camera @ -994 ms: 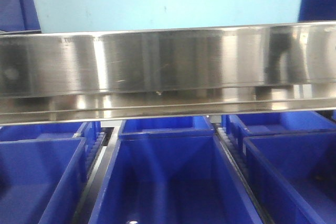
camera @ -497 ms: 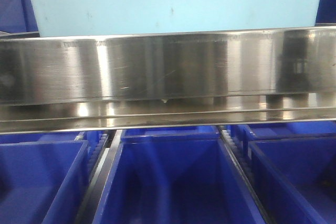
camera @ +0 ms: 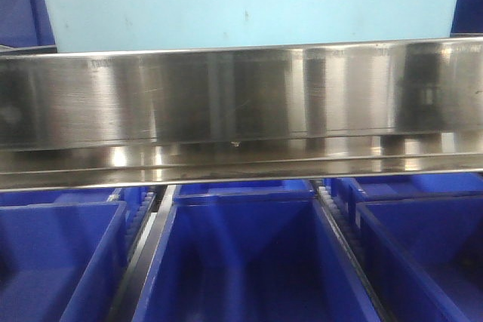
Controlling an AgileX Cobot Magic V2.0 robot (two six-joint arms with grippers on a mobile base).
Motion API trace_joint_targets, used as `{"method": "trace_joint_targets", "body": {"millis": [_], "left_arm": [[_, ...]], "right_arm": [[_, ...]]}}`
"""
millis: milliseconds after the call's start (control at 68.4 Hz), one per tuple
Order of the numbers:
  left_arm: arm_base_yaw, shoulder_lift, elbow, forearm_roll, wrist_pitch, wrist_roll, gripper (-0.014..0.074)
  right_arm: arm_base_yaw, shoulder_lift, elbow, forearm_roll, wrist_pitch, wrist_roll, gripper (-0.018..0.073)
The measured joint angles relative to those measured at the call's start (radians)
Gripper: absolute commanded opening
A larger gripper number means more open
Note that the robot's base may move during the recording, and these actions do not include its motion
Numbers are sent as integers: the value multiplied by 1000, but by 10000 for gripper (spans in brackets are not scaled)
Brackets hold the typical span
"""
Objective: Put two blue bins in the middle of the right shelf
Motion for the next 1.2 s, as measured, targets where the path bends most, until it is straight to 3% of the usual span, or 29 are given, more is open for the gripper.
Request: {"method": "trace_joint_targets", "body": {"millis": [628, 979, 1198], "left_arm": [[0, 0, 0, -3, 1, 0, -111], [2, 0, 0, -55, 284, -5, -111], [2, 18, 2, -98, 405, -19, -111]], "right_arm": [[0, 0, 0, 0, -4, 0, -151], [0, 0, 0, -9, 53, -4, -151], [0, 10, 0, -57, 66, -9, -151]]}}
